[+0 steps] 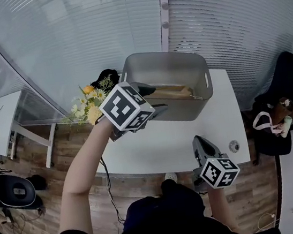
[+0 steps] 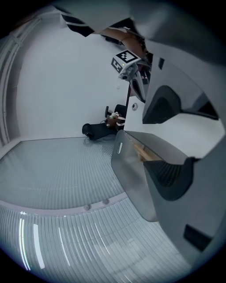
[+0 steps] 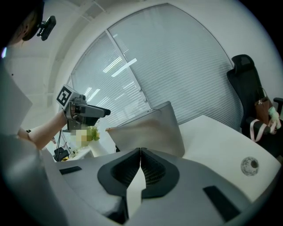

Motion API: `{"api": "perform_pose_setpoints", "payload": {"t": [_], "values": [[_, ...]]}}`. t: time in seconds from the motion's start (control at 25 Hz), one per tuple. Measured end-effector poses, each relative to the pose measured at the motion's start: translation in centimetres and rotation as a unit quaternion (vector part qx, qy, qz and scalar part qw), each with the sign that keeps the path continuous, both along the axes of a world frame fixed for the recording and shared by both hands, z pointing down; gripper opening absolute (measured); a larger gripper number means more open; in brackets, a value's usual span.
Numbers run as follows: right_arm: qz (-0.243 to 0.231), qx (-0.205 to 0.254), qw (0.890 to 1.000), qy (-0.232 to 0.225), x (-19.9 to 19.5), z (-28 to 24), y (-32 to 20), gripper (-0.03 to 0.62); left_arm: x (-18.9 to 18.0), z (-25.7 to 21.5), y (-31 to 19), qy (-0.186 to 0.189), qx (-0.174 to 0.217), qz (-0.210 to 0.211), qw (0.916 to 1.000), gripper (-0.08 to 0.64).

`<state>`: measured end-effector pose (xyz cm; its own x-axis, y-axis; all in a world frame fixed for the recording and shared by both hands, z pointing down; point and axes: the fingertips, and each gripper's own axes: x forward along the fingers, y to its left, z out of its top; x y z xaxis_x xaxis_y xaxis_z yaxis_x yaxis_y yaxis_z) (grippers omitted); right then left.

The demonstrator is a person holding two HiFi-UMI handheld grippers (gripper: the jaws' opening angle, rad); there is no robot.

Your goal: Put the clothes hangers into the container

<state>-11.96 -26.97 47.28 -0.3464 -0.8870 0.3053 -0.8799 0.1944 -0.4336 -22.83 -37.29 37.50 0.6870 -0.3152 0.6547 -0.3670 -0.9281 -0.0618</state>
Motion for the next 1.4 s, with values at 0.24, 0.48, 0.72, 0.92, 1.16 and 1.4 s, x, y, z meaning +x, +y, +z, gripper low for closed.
{"api": "perform_pose_setpoints", "payload": {"t": [0.24,0.48,0.72,0.92,1.16,1.4], "values": [[0.004,0.007,1.0,0.008,-0.9,-0.6,1.9,0.029,-1.2,-1.5,3.2,0.031,0.022,-0.007,0.9993,0.232],[0.004,0.012,1.0,0.017,-1.8,-1.4,3.9,0.029,-3.8,-2.1,5.5,0.057,0.031,-0.033,0.9973,0.194],[0.0,0.017,1.0,0.025,-2.5,-2.0,5.2,0.029,-6.5,-1.2,7.5,0.096,0.014,-0.068,0.9929,0.162],[-0.005,0.025,0.999,0.029,-2.8,-2.5,5.8,0.029,-8.7,-0.4,8.4,0.139,0.012,-0.117,0.9833,0.111],[-0.006,0.039,0.998,0.051,-2.8,-3.3,6.5,0.029,-10.6,0.2,9.8,0.204,0.012,-0.168,0.9645,0.043],[-0.006,0.058,0.997,0.059,-2.7,-4.0,7.4,0.029,-11.6,1.1,11.8,0.275,0.01,-0.189,0.9426,0.009]]}}
